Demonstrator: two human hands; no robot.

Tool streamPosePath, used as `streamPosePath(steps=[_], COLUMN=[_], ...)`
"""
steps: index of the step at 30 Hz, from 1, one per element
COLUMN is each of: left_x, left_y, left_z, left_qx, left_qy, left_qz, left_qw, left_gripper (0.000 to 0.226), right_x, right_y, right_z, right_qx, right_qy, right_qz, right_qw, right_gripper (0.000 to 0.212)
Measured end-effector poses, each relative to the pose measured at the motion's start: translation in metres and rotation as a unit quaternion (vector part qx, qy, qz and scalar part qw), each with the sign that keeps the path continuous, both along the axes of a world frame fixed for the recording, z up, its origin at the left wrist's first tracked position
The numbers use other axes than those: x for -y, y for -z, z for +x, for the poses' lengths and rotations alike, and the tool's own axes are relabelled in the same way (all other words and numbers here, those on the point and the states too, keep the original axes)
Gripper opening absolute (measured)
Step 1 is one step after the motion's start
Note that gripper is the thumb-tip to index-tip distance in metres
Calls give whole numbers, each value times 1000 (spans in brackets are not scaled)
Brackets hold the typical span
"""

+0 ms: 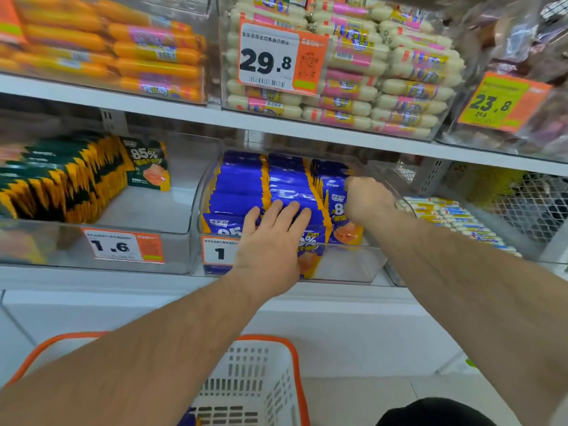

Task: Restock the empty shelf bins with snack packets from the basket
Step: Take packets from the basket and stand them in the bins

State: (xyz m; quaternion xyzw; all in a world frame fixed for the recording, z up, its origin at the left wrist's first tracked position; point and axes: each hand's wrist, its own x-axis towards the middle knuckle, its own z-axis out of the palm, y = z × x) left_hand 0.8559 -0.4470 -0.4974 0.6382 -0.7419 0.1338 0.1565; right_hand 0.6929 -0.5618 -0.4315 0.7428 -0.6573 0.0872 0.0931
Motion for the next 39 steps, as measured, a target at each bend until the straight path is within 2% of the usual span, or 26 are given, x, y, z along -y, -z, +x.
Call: streamPosePath(steps=[4, 8, 12, 14, 17, 19, 21, 24, 28, 31, 33, 34, 35, 39], left_x=[-1, -10, -35, -48, -68, -86, -103, -124, -143, -146, -146, -146, -147, -148], left_y=[-7, -19, -17, -9, 4, 13, 32, 63, 102, 125, 140, 147, 154, 174], left_z=[1, 5, 26, 43, 74, 98, 125, 160, 188, 196, 198, 199, 201, 206], left_qx=[-20, -50, -99, -111, -102, -108, -105, -93, -109, -140, -158, -170, -177, -175], left_qy=[15, 39, 99, 88, 66, 47, 17, -28, -53, -53, -55, -54, -53, -62], left_qz=[25, 48, -100, -130, -79, 15, 114, 216, 314, 380, 414, 427, 440, 477], left_qw=[999, 997, 985, 981, 989, 993, 988, 972, 942, 913, 895, 887, 879, 859], left_gripper=[81, 76, 52, 42, 31, 30, 34, 37, 33, 33, 33, 31, 28, 34], right_x=[-2, -29, -69, -89, -114, -129, -142, -159, -175, -188, -196, -200, -202, -207], right_y=[-5, -13, -7, 4, 25, 45, 77, 136, 224, 286, 325, 343, 360, 411], right_z=[-1, 14, 51, 75, 115, 142, 165, 185, 196, 193, 186, 182, 179, 168], right_qx=[66, 167, 257, 282, 330, 373, 384, 355, 242, 148, 54, 4, -41, -165], right_qy=[-11, -49, -129, -170, -228, -258, -270, -264, -210, -182, -176, -189, -204, -287], right_qz=[-51, -122, -167, -168, -170, -159, -110, 25, 216, 354, 437, 457, 468, 445], right_qw=[996, 977, 943, 929, 900, 877, 876, 896, 922, 905, 880, 869, 859, 832], right_gripper=[36, 20, 8, 6, 5, 4, 5, 9, 18, 26, 13, 8, 14, 60])
